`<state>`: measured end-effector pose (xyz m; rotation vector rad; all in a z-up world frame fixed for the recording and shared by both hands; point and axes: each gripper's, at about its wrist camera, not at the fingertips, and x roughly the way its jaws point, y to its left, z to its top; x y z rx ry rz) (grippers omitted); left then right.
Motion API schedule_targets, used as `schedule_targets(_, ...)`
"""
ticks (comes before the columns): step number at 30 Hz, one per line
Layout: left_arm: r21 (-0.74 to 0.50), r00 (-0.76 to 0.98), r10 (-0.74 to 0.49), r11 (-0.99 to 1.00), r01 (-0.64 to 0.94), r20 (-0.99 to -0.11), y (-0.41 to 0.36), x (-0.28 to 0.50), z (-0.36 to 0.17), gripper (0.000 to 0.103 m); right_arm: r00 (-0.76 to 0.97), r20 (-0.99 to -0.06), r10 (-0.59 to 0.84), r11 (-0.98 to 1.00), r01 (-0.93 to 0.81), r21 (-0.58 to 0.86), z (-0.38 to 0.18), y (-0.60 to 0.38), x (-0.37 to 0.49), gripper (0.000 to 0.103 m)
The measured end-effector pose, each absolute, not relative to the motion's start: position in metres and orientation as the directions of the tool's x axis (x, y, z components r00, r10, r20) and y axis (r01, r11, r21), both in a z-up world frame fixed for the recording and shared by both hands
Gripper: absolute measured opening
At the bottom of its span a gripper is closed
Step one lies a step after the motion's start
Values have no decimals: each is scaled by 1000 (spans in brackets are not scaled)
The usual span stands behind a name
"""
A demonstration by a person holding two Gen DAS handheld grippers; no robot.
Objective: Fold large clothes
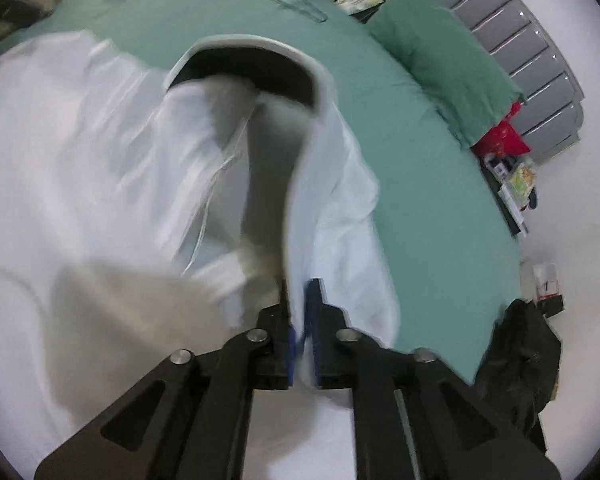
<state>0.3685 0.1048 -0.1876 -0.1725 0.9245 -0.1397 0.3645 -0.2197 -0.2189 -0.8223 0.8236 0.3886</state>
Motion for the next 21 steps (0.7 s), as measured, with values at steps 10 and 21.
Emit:
schedule_targets(10,-214,614,-177,977,14,-769,108,373,-189,41,498,-829,254,831,-551,-76,-163,-274,372,64)
schedule_targets(21,-191,644,-116,981,-47,-756,119,386,-185,41,636,-700,323,934,-334,128,-104,-295,476,85)
